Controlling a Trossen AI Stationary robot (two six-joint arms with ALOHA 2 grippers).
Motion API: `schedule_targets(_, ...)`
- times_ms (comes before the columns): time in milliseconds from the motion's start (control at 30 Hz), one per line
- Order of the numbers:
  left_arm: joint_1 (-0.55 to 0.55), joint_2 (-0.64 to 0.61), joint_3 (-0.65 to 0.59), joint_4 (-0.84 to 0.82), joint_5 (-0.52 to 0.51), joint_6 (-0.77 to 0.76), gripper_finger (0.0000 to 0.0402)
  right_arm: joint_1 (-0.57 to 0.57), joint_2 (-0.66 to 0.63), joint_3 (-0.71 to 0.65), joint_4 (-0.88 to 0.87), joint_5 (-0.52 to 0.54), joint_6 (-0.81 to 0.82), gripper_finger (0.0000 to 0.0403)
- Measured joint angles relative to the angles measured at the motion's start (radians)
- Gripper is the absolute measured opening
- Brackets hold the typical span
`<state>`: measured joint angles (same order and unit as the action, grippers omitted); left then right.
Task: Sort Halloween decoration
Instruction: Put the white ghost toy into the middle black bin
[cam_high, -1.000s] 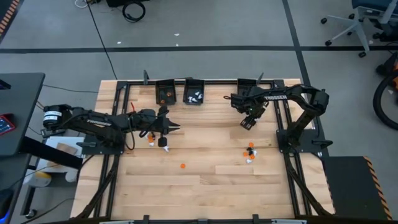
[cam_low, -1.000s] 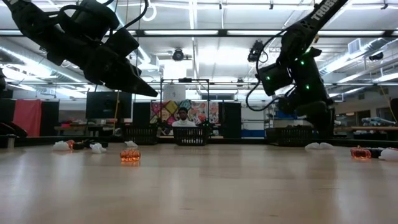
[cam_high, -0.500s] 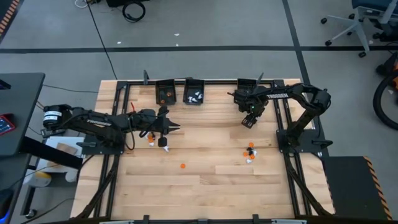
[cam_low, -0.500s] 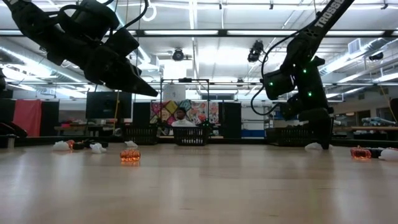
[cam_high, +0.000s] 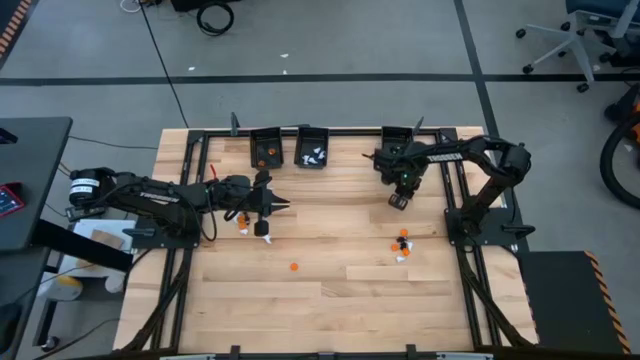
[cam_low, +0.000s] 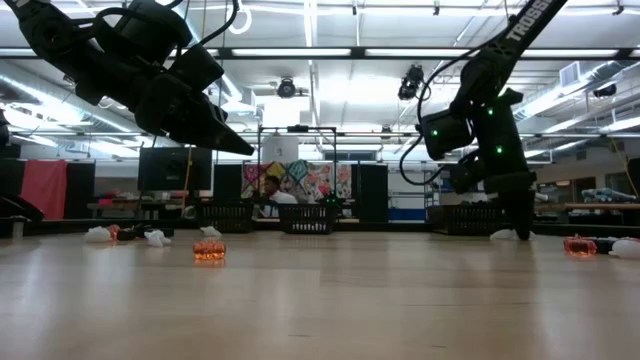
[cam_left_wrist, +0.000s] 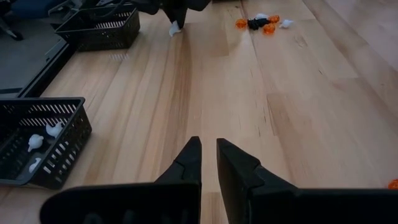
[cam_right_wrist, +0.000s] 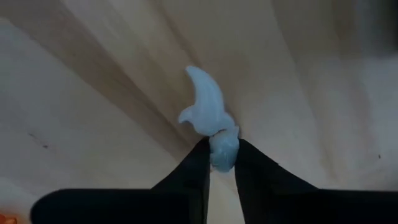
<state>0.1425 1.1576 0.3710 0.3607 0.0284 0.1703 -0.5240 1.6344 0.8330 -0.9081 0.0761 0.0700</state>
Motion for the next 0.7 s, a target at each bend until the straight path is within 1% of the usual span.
schedule_targets(67, 0.000, 0.000, 0.000, 0.000, 0.000, 0.000, 0.0027, 0.012, 0.000, 0.000, -0.003, 0.000, -0.001, 0.0060)
schedule_targets(200, 0.000, 0.000, 0.000, 0.000, 0.000, 0.000, 0.0027, 0.034, 0.004, 0.011, -0.018, -0.020, -0.002, 0.0073)
schedule_targets(433, 0.000, 0.000, 0.000, 0.000, 0.000, 0.000, 0.0027, 0.084, 0.004, 0.080, -0.039, -0.072, -0.003, 0.0072)
schedule_targets(567, 0.000, 0.000, 0.000, 0.000, 0.000, 0.000, 0.0027, 0.119, 0.004, 0.120, -0.011, -0.103, -0.003, 0.0072)
schedule_targets(700, 0.000, 0.000, 0.000, 0.000, 0.000, 0.000, 0.0027, 0.153, 0.004, 0.151, 0.072, -0.108, 0.006, 0.0072)
